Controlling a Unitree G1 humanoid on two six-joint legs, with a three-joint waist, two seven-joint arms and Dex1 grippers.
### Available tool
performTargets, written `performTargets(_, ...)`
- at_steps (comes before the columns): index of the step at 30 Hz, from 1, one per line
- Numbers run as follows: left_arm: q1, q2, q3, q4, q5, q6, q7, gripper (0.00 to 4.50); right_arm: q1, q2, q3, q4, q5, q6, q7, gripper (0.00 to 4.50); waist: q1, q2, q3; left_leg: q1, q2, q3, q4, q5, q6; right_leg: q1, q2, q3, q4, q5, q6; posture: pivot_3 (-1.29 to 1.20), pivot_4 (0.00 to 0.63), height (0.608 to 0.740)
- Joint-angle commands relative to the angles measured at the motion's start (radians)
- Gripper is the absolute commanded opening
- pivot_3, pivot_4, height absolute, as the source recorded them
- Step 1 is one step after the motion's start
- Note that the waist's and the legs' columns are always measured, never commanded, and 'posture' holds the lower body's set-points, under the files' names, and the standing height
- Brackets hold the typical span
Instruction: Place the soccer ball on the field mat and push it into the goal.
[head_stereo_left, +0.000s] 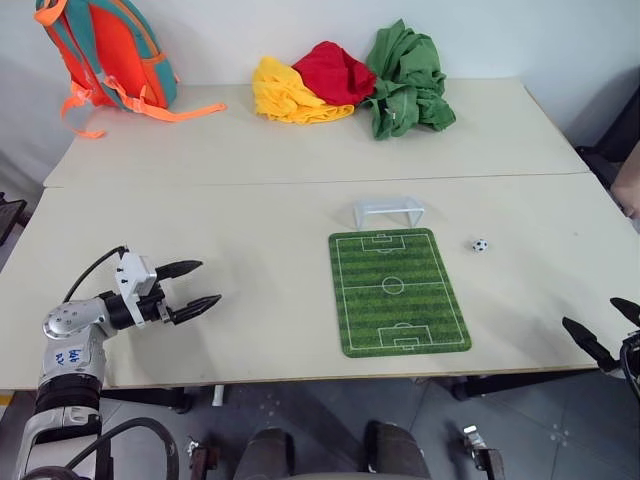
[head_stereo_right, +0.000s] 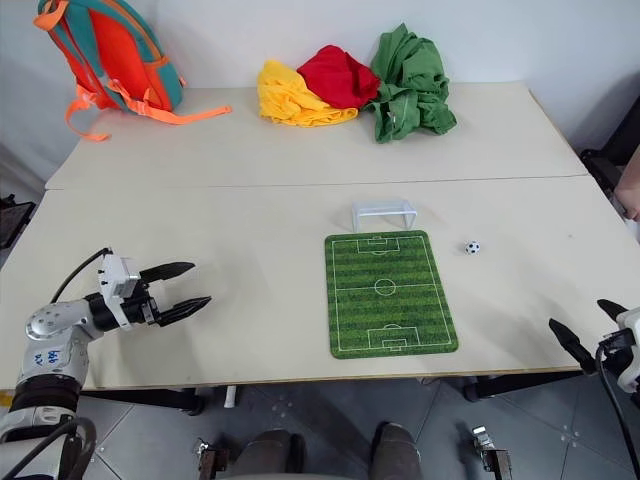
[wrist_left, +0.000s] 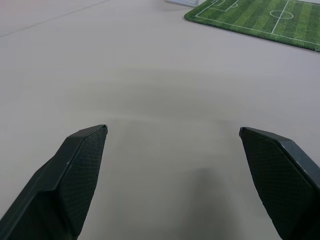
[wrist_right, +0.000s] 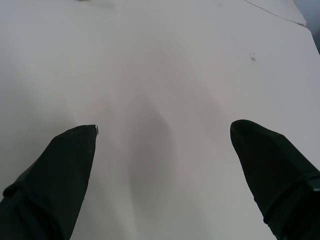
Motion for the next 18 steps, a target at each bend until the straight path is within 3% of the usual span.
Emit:
performTargets(1,-0.012,0.006,0.018,-0.003,-0.025,-0.008,-0.024,4.50,-0.005,-0.018,-0.026,-0.010,0.011,-0.015,-0.007,4.46,0.000,0.000,0.000,0.000,0.000,0.000,0.000,0.000,0.000,0.000,0.000,0.000,0.000,0.000,0.000,0.00,0.150,0.740)
performTargets(7,-0.030,0.015,0.018,-0.025,-0.017,0.087,0.033,4.50,-0.018,-0.033,-0.032,-0.038,0.022,0.021,-0.010,4.46,0.000,0.000,0.000,0.000,0.000,0.000,0.000,0.000,0.000,0.000,0.000,0.000,0.000,0.000,0.000,0.00,0.150,0.740)
performTargets(12,-0.038,0.016,0.006,-0.092,-0.025,0.125,0.027,4.50,-0.064,-0.076,-0.030,-0.131,0.044,0.159,-0.041,4.46,0.000,0.000,0.000,0.000,0.000,0.000,0.001,0.000,0.000,0.000,0.000,0.001,0.001,0.000,0.000,0.00,0.150,0.740)
performTargets(15,-0.071,-0.008,0.000,-0.127,-0.056,0.126,-0.021,4.50,-0.147,-0.147,0.052,-0.212,0.047,0.368,-0.051,4.46,-0.001,0.000,0.000,0.000,0.000,0.001,0.001,0.000,0.000,-0.001,0.000,0.002,0.002,0.000,0.000,0.00,0.150,0.740)
performTargets(18,-0.088,-0.025,-0.020,-0.147,-0.055,0.120,-0.040,4.50,-0.251,-0.153,0.117,-0.210,0.065,0.443,-0.027,4.46,0.000,0.000,0.000,0.000,0.001,0.001,0.003,0.000,0.000,-0.001,0.001,0.002,0.002,0.001,-0.001,0.00,0.150,0.740)
